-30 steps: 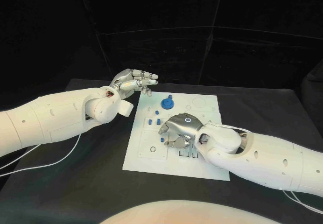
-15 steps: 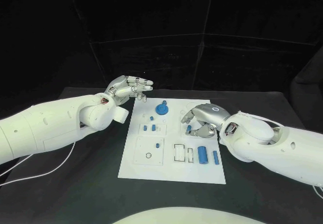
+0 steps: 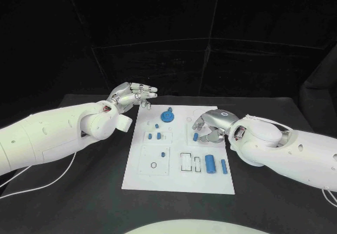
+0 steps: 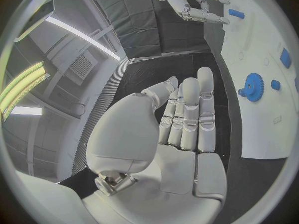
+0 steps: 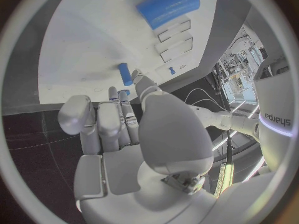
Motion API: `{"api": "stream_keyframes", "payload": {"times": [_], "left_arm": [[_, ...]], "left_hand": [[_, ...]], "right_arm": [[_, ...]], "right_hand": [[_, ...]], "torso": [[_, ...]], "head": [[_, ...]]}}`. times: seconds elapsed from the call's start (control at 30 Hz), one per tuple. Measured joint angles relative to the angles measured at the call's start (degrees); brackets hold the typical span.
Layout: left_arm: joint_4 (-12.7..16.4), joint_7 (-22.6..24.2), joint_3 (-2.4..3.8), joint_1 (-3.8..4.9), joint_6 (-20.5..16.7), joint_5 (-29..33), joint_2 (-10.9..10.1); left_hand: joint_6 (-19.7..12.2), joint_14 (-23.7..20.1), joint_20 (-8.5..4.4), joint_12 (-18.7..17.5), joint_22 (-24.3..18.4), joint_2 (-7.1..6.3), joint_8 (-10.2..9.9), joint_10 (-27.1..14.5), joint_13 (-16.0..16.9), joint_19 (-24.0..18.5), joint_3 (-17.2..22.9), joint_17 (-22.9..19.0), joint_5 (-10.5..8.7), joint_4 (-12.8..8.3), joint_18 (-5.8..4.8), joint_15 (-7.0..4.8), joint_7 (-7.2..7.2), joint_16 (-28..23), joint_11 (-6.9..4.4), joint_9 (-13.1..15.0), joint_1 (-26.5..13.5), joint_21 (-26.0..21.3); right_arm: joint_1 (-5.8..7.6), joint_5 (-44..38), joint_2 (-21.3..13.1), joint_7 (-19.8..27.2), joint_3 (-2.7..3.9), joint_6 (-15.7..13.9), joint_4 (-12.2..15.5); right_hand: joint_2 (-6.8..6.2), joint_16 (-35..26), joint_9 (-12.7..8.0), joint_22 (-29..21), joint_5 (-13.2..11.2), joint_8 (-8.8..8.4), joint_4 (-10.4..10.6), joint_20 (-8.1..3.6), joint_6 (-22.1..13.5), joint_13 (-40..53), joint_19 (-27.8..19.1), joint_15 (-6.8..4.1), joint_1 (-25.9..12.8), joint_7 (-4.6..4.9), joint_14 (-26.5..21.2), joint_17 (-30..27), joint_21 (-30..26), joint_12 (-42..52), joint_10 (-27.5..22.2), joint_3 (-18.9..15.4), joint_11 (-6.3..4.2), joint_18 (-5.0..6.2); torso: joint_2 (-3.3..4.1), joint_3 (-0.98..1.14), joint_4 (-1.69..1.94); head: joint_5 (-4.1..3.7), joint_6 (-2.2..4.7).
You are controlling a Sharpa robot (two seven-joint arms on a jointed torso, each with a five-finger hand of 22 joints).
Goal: Assemble the parts on the task board
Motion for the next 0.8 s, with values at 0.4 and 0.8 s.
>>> {"api": "stream_keyframes", "payload": {"times": [0.4, 0.8], "left_arm": [[0.0, 0.0, -0.01, 0.00, 0.1, 0.0, 0.0], [0.0, -0.1, -0.01, 0.00, 0.2, 0.0, -0.1]], "left_hand": [[0.0, 0.0, 0.00, 0.0, 0.0, 0.00, 0.0, 0.0, 0.0, 0.0, 0.0, 0.0, 0.00, 0.0, 0.00, 0.00, 0.00, 0.0, 0.00, 0.0, 0.0, 0.0], [0.0, 0.0, 0.00, 0.0, 0.0, 0.00, 0.0, 0.0, 0.0, 0.0, 0.0, 0.0, 0.00, 0.0, 0.00, 0.01, 0.00, 0.0, 0.00, 0.0, 0.0, 0.0]], "right_arm": [[-0.06, -0.1, 2.4, 0.1, -0.04, 3.1, -1.7], [-0.12, -1.3, 2.7, 0.0, -0.03, 4.8, -2.2]], "right_hand": [[2.16, 1.2, 0.2, 2.5, -0.9, 0.90, -0.4, -1.42, 5.4, -0.1, 1.4, -1.16, 2.2, 0.53, 0.1, 1.6, 1.4, 1.1, 7.8, 3.3, -1.64, -0.01], [2.09, 2.4, 0.2, 4.2, -1.6, 1.33, -1.4, -1.71, 8.8, -0.1, 2.2, -1.68, 2.5, 0.33, 0.0, 3.0, 2.4, -0.9, 12.0, 8.8, -2.17, -0.01]], "torso": [[0.03, -0.01, 0.01], [0.01, 0.01, -0.02]], "head": [[0.30, -0.49], [0.37, -0.80]]}}
